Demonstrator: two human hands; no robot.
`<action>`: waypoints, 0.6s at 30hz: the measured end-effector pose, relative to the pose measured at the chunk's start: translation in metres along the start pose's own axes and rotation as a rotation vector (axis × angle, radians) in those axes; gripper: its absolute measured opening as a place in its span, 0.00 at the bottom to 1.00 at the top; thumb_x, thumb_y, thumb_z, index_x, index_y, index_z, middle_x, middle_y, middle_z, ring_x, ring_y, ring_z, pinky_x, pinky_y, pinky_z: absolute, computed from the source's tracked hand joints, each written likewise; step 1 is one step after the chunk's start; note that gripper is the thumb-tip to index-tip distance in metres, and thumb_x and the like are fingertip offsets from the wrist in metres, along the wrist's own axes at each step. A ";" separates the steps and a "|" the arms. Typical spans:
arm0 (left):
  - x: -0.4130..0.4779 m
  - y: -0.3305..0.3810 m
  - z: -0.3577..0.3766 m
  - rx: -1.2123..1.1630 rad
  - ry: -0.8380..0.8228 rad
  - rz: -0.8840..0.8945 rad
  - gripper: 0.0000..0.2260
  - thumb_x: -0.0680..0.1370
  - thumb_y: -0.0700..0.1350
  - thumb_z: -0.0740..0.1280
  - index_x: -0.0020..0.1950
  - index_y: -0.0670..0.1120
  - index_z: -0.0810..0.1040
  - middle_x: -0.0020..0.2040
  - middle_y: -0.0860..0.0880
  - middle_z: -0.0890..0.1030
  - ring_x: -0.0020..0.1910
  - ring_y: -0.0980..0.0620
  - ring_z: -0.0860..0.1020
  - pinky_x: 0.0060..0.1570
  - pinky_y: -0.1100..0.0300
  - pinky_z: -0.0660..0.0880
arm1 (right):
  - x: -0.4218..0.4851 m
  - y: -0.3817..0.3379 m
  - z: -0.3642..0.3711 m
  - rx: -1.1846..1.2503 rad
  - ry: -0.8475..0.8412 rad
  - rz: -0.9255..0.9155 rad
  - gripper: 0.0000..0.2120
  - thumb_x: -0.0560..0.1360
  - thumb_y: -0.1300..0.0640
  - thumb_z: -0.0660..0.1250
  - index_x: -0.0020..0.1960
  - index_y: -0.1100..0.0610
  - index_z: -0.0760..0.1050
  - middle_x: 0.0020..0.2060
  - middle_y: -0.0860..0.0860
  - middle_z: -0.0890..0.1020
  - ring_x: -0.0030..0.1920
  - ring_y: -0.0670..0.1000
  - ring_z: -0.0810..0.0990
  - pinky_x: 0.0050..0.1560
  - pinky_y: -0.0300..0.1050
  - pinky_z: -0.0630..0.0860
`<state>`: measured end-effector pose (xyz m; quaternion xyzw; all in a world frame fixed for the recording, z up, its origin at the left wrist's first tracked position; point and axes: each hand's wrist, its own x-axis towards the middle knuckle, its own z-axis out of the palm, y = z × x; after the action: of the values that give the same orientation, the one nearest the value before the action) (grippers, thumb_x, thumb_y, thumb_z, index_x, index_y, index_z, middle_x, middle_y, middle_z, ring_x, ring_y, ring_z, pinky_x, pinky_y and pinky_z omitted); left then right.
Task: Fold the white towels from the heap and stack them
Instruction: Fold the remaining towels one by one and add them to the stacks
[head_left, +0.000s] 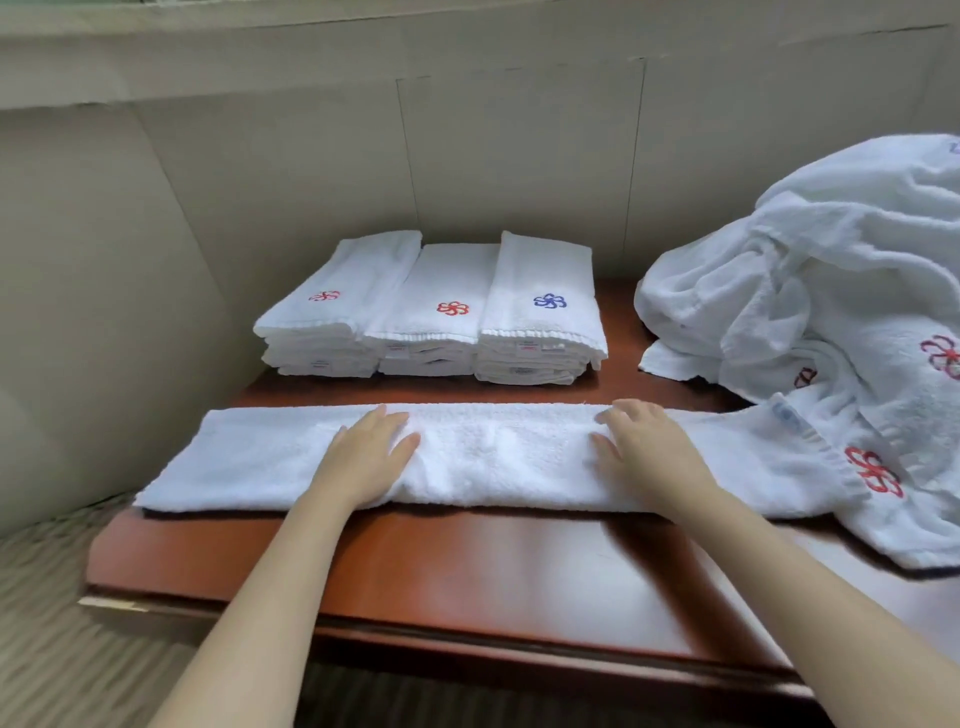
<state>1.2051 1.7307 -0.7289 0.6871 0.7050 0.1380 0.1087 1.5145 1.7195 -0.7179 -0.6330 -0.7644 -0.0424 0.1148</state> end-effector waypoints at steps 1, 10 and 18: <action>-0.001 -0.004 -0.001 0.089 -0.008 -0.047 0.23 0.82 0.58 0.50 0.76 0.54 0.59 0.79 0.50 0.53 0.77 0.53 0.51 0.74 0.47 0.45 | -0.001 -0.013 0.004 0.041 -0.052 -0.115 0.19 0.81 0.48 0.53 0.69 0.53 0.68 0.70 0.53 0.68 0.70 0.55 0.64 0.68 0.47 0.61; -0.010 -0.059 -0.014 0.176 -0.039 -0.202 0.24 0.81 0.60 0.44 0.77 0.60 0.50 0.79 0.53 0.47 0.78 0.54 0.45 0.73 0.46 0.41 | -0.004 -0.025 0.024 0.010 -0.272 -0.212 0.26 0.79 0.37 0.43 0.76 0.38 0.45 0.77 0.43 0.46 0.77 0.48 0.45 0.74 0.53 0.45; -0.018 -0.067 -0.022 0.049 0.414 -0.417 0.18 0.82 0.48 0.54 0.70 0.46 0.71 0.67 0.48 0.74 0.66 0.47 0.71 0.65 0.52 0.63 | -0.004 -0.030 0.019 0.021 -0.318 -0.151 0.26 0.80 0.38 0.44 0.76 0.38 0.45 0.77 0.43 0.45 0.77 0.48 0.44 0.74 0.55 0.45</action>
<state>1.1354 1.7103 -0.7315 0.4870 0.8413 0.2330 -0.0282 1.4839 1.7140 -0.7346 -0.5711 -0.8188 0.0576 -0.0047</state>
